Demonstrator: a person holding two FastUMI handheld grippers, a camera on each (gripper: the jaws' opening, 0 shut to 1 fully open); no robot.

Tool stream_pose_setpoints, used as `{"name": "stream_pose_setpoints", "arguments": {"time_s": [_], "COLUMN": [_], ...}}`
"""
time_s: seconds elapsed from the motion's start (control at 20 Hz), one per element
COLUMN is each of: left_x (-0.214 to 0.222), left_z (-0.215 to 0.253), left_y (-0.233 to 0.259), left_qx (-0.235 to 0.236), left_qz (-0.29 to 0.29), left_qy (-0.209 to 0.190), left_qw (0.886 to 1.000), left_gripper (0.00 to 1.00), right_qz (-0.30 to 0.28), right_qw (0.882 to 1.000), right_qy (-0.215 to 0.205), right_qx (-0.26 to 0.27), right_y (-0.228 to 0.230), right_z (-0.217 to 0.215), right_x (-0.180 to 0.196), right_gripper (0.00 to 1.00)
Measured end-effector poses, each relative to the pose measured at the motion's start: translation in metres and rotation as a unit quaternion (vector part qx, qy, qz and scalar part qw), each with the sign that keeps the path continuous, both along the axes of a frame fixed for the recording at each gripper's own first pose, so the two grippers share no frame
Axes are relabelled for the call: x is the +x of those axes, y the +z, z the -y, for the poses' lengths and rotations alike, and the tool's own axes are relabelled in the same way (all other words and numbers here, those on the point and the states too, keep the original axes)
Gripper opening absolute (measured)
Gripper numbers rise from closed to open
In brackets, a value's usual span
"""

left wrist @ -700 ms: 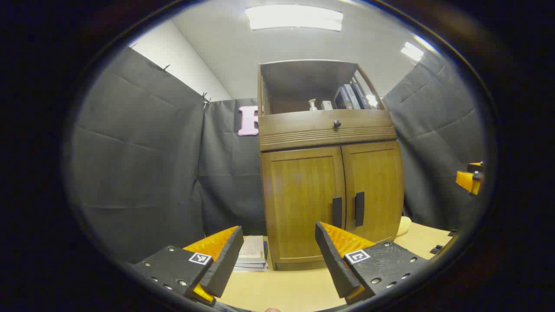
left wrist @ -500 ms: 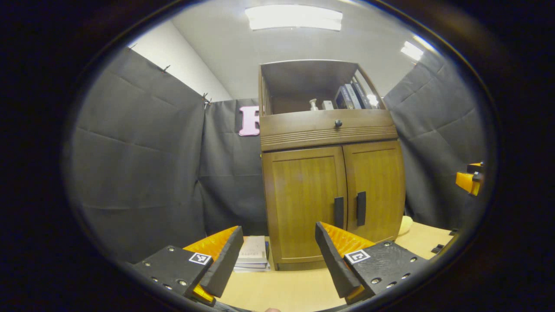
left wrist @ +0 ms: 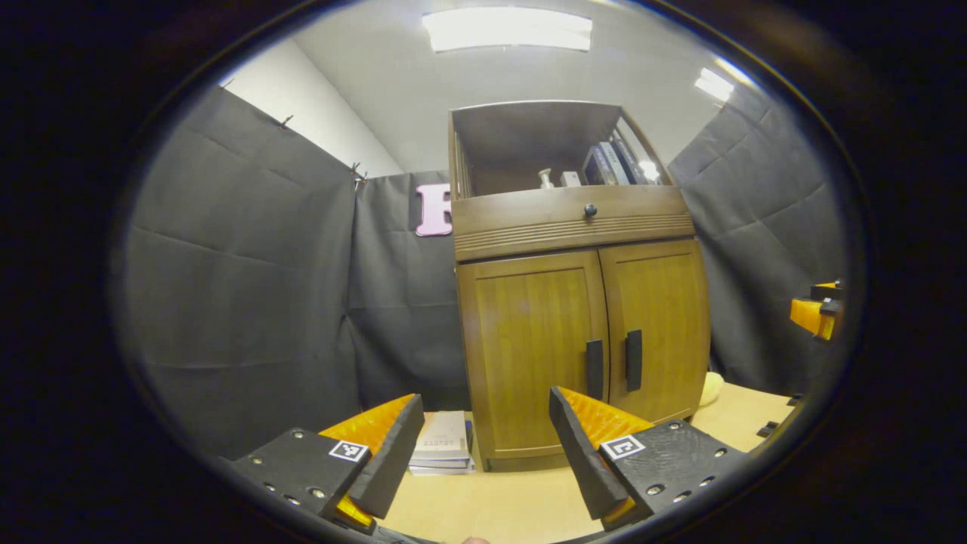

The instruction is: Open the right door of the double-door shoe cabinet with the right hand, and open the left door with the left hand.

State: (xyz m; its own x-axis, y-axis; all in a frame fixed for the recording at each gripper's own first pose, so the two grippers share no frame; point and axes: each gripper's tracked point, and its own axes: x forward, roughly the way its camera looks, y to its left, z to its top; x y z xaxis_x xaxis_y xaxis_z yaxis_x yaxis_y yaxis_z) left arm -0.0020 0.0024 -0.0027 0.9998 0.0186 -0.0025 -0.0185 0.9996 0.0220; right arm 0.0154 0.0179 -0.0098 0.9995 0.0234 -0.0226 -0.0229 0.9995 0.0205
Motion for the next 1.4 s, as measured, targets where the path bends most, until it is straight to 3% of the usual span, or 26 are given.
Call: {"name": "stream_pose_setpoints", "arguments": {"time_s": [0.55,1.4], "left_x": [0.001,-0.018], "left_z": [-0.006,-0.042], "left_y": [0.001,0.006], "left_qx": [0.004,0.019], "left_qz": [0.006,0.003], "left_qy": [0.025,0.109], "left_qw": [1.000,0.994], "left_gripper": [0.97,0.96], "right_qz": [0.011,0.001], "right_qw": [0.998,0.992], "right_qy": [0.045,0.118], "right_qx": [0.030,0.037], "right_y": [0.006,-0.018], "right_z": [-0.043,-0.132], "right_x": [0.052,0.152], "right_gripper": [0.94,0.96]}}
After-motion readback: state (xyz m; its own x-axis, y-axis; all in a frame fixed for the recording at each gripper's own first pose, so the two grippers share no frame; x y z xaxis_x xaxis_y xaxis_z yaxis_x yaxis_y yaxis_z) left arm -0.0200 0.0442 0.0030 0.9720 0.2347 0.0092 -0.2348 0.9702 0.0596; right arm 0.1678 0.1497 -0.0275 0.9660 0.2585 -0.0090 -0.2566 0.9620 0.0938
